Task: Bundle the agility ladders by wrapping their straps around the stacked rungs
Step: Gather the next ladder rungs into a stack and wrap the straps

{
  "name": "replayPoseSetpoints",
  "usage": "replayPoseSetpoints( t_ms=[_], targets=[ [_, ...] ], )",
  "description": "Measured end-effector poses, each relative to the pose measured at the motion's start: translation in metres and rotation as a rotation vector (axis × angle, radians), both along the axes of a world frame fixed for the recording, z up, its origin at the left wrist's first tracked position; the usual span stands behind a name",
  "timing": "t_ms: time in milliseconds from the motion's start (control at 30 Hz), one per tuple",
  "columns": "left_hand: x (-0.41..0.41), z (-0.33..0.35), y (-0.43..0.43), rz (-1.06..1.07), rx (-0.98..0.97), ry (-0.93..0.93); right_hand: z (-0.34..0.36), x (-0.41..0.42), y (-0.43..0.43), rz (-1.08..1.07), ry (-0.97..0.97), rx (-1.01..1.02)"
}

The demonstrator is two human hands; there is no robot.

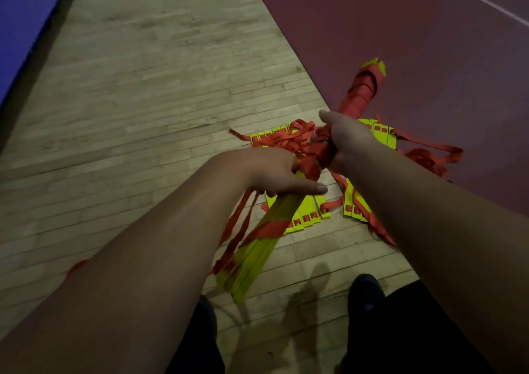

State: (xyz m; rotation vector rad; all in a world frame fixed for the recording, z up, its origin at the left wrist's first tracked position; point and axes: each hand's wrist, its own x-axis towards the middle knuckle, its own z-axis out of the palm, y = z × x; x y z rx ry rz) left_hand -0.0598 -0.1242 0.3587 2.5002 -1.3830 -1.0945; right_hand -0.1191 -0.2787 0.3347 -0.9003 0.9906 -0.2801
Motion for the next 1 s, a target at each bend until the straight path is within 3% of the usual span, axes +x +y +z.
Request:
replayPoseSetpoints(
  t_ms=[67, 133, 433, 733, 833, 1000],
  targets=[
    [-0.005, -0.008, -0.003, -0.055, 0.007, -0.146, -0.004, 0.003, 0.002, -0.015, 0.004, -0.024],
    [-0.003, -0.01, -0.004, -0.013, -0.02, -0.172, -0.001, 0.005, 0.004, 0.003, 0.002, -0.037],
    [0.007, 0.003, -0.002, 0.292, -0.248, 0.154, 0.026, -0.006, 0.004, 0.107, -0.252, 0.056],
    [0.006, 0.001, -0.001, 0.365, -0.255, 0.213, 0.027, -0.012, 0.017, 0.213, -0.236, 0.036],
    [0.006, 0.0, -0.003, 0.289, -0.248, 0.08, 0.023, -0.005, 0.016, 0.176, -0.184, -0.017],
    [0.008, -0.012, -0.006, 0.126, -0.062, -0.369, 0.004, 0.005, 0.013, 0.143, -0.047, -0.113]
  ],
)
